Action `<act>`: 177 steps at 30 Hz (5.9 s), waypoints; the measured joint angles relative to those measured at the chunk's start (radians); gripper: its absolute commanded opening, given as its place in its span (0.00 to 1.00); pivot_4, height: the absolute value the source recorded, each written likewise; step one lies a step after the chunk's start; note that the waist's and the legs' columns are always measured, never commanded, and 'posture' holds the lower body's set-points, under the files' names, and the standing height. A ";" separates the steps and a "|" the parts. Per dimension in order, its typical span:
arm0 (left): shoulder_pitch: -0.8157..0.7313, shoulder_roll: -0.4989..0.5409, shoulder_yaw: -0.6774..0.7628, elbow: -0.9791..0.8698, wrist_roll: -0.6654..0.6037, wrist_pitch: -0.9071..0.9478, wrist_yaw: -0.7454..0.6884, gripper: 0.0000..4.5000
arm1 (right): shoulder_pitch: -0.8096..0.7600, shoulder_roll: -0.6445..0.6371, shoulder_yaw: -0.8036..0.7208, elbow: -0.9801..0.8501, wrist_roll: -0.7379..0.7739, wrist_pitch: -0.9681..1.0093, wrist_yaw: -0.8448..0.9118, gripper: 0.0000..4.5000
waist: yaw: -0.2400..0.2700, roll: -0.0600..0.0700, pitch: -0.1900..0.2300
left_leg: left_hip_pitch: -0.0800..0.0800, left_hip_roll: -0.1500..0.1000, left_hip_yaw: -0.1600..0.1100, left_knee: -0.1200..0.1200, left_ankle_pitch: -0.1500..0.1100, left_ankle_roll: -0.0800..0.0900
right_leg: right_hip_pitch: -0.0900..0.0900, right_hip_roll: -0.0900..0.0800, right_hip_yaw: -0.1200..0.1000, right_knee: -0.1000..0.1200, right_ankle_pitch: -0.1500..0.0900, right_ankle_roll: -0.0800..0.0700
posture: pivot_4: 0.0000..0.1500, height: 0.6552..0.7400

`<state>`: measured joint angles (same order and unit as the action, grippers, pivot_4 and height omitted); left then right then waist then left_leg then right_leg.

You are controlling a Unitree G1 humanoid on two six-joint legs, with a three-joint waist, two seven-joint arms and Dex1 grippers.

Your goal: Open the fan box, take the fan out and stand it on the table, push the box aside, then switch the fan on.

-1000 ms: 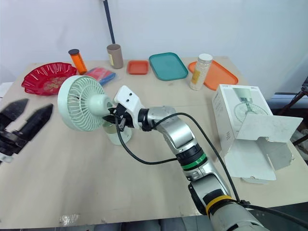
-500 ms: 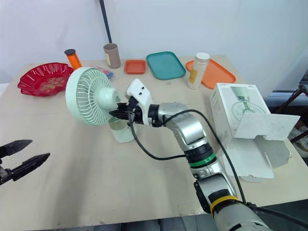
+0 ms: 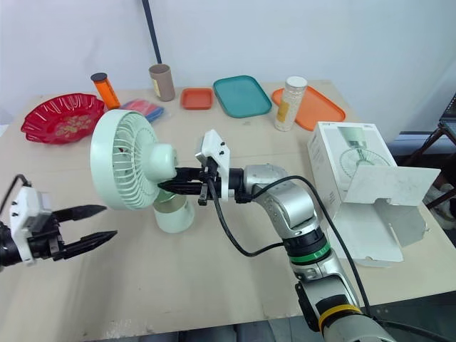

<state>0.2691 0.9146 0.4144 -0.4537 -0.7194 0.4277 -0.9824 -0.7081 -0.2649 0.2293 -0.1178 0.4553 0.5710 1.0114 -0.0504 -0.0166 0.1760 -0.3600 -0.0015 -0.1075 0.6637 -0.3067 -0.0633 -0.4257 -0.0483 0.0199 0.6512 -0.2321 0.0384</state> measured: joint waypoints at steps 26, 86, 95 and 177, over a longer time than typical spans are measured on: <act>-0.185 -0.089 -0.236 0.121 0.155 -0.070 -0.069 0.01 | 0.124 -0.048 0.051 -0.052 -0.020 -0.070 0.053 0.10 | 0.003 0.000 0.000 | 0.000 0.000 -0.001 0.001 0.000 0.000 | 0.000 0.000 0.000 0.001 0.000 0.000 | 1.00 0.83; -0.373 -0.227 -0.406 0.268 0.269 -0.101 -0.094 0.01 | 0.146 -0.061 0.074 -0.076 -0.028 -0.088 0.045 0.10 | 0.003 -0.001 -0.001 | 0.000 -0.002 -0.001 0.006 0.000 0.001 | 0.001 -0.001 0.000 0.006 0.000 0.001 | 1.00 0.83; -0.373 -0.227 -0.406 0.268 0.269 -0.102 -0.094 0.01 | 0.146 -0.058 0.075 -0.076 -0.028 -0.088 0.039 0.10 | 0.003 -0.001 -0.001 | 0.000 -0.002 -0.001 0.006 0.000 0.001 | 0.001 -0.001 0.000 0.006 0.000 0.001 | 1.00 0.83; -0.122 -0.146 -0.175 0.078 0.187 -0.009 -0.005 0.01 | 0.108 -0.051 -0.034 -0.079 0.124 -0.089 0.081 0.10 | 0.003 -0.001 -0.001 | 0.000 -0.001 -0.001 0.006 -0.001 0.001 | 0.001 -0.001 0.000 0.006 0.000 0.001 | 1.00 0.83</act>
<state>0.1470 0.7685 0.2394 -0.3758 -0.5325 0.4191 -0.9871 -0.5997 -0.3158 0.1950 -0.1969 0.5795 0.4817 1.0928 -0.0473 -0.0175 0.1750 -0.3595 -0.0029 -0.1085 0.6699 -0.3072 -0.0623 -0.4250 -0.0497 0.0197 0.6576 -0.2322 0.0391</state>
